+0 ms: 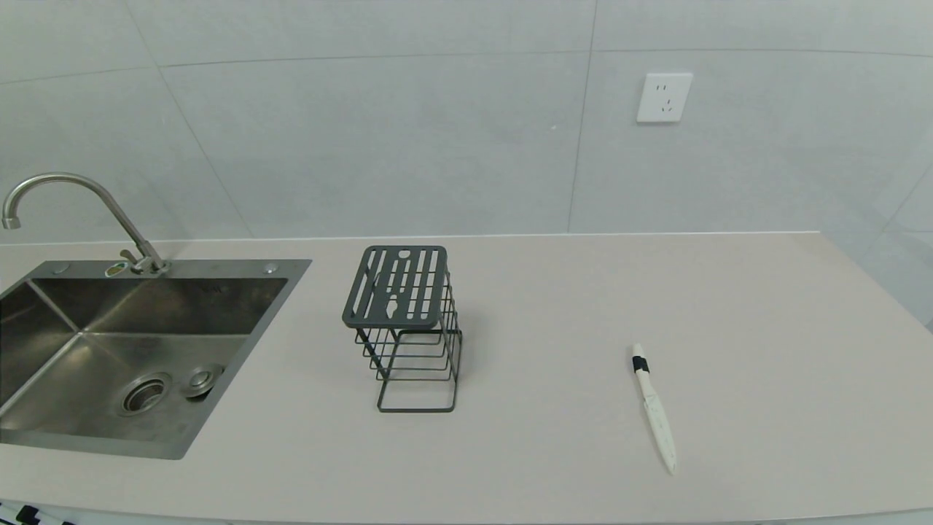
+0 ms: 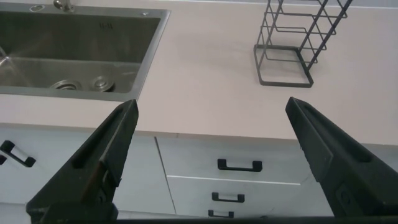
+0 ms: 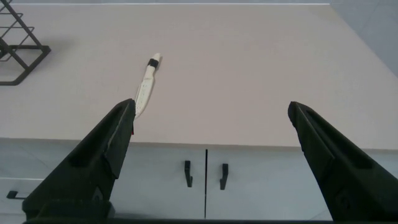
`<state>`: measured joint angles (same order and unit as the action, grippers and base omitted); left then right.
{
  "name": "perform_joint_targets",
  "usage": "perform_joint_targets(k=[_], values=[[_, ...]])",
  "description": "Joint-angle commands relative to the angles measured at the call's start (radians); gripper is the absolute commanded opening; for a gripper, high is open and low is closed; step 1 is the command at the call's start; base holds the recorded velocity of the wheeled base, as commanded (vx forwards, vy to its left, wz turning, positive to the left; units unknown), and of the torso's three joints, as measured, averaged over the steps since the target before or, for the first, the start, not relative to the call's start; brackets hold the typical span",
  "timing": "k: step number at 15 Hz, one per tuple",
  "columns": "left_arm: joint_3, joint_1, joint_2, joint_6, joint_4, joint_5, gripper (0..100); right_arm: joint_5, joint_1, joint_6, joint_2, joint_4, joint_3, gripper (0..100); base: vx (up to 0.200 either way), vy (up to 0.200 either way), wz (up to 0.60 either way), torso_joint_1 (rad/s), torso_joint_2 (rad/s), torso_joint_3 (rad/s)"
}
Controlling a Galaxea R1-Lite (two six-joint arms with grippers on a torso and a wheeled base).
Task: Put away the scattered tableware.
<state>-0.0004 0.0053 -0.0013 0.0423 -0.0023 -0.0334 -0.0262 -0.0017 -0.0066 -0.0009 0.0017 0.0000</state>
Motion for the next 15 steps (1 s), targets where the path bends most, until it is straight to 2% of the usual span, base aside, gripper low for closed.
perform_joint_targets(k=[1,12,15], values=[[0.0,0.001,0.001,0.001,-0.001,0.0,100,0.0,0.0,-0.001,0.001,0.0,0.0,100,0.0,0.0,0.0,0.144,0.0,0.119],[0.0,0.001,0.001,-0.002,-0.001,0.0,100,-0.003,0.0,-0.015,0.001,0.0,0.0,100,0.0,0.0,0.0,0.01,0.0,0.011],[0.0,0.001,0.001,-0.004,-0.001,0.0,100,-0.003,0.0,-0.018,0.001,0.0,0.0,100,0.0,0.0,0.0,0.111,-0.01,0.103]])
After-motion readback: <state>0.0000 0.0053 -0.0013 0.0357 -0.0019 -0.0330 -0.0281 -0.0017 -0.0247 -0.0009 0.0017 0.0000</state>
